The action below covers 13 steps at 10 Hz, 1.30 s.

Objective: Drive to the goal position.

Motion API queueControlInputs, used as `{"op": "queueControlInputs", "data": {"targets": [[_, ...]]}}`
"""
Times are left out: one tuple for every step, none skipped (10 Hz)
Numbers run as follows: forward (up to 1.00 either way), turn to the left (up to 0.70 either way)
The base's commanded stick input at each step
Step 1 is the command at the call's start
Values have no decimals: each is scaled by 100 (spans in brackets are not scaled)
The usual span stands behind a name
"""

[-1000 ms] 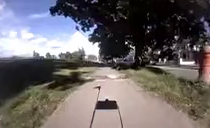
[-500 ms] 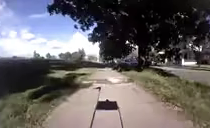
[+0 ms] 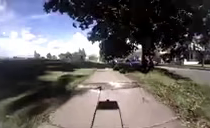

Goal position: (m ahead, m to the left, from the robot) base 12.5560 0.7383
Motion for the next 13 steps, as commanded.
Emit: {"op": "queueControlInputs", "data": {"targets": [[100, 0], [100, 0], [100, 0], [100, 0], [100, 0], [100, 0], [100, 0], [100, 0], [100, 0], [100, 0], [100, 0], [100, 0], [100, 0]]}}
